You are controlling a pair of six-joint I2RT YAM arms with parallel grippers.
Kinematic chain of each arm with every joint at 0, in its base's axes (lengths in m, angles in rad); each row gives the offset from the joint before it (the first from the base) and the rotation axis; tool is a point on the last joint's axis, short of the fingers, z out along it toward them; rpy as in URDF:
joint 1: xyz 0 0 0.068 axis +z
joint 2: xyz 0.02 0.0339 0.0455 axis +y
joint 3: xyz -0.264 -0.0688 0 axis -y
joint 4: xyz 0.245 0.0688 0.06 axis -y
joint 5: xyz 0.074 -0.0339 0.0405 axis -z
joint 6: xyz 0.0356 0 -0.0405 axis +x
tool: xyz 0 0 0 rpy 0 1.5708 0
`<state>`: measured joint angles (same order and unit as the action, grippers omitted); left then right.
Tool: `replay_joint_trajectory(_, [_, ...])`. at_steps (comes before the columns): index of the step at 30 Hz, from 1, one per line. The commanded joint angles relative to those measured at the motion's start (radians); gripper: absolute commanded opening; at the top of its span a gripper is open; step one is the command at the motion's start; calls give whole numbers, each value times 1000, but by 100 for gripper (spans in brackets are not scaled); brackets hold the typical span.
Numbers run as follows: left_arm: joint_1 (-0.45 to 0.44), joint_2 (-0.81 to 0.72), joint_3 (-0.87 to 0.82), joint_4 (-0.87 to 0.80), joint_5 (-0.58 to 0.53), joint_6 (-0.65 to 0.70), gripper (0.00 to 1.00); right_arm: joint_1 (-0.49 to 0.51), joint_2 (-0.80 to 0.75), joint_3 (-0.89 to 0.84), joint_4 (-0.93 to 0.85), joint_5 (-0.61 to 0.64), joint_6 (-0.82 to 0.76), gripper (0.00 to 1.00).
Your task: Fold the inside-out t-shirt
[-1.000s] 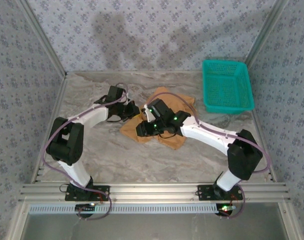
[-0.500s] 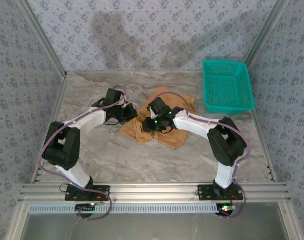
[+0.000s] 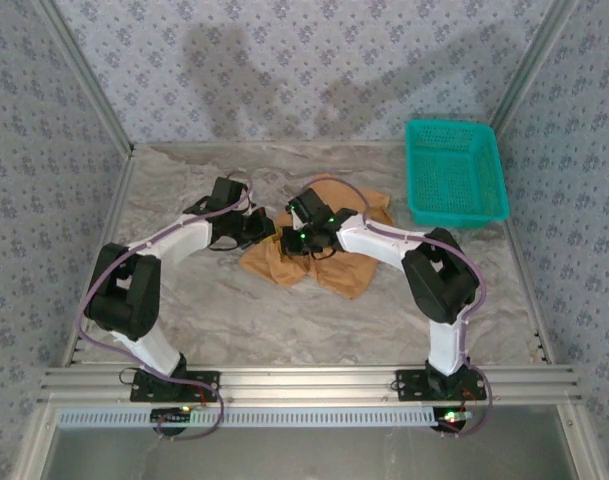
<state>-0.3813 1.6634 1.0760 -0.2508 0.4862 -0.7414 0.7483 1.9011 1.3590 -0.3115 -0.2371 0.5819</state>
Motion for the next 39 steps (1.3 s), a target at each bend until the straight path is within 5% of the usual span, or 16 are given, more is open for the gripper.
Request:
replay_joint_trajectory(1, [19, -24, 10, -15, 25, 30, 0, -7, -97, 29, -120, 33, -21, 0])
replay_joint_trajectory(10, [25, 31, 86, -14, 64, 30, 0, -41, -336, 12, -278, -162, -33, 0])
replay_joint_trajectory(16, [-15, 45, 99, 7, 64, 20, 0, -103, -339, -27, -119, -363, 39, 0])
replay_joint_trajectory(23, [-15, 5, 68, -42, 8, 40, 3, -111, -205, 15, -210, -145, -15, 0])
replay_joint_trajectory(25, [-8, -37, 56, -95, -58, 63, 10, -94, -190, -6, -211, -113, -20, 0])
replay_joint_trajectory(29, [-17, -135, 48, -249, -286, 134, 51, -49, -175, -50, -189, -75, -26, 8])
replay_joint_trajectory(32, [-63, -218, 10, -270, -359, 196, 54, -34, -172, -68, -197, -43, -19, 9])
replay_joint_trajectory(39, [-156, -219, -28, -229, -336, 378, 55, -59, -224, -158, -137, -52, 33, 9])
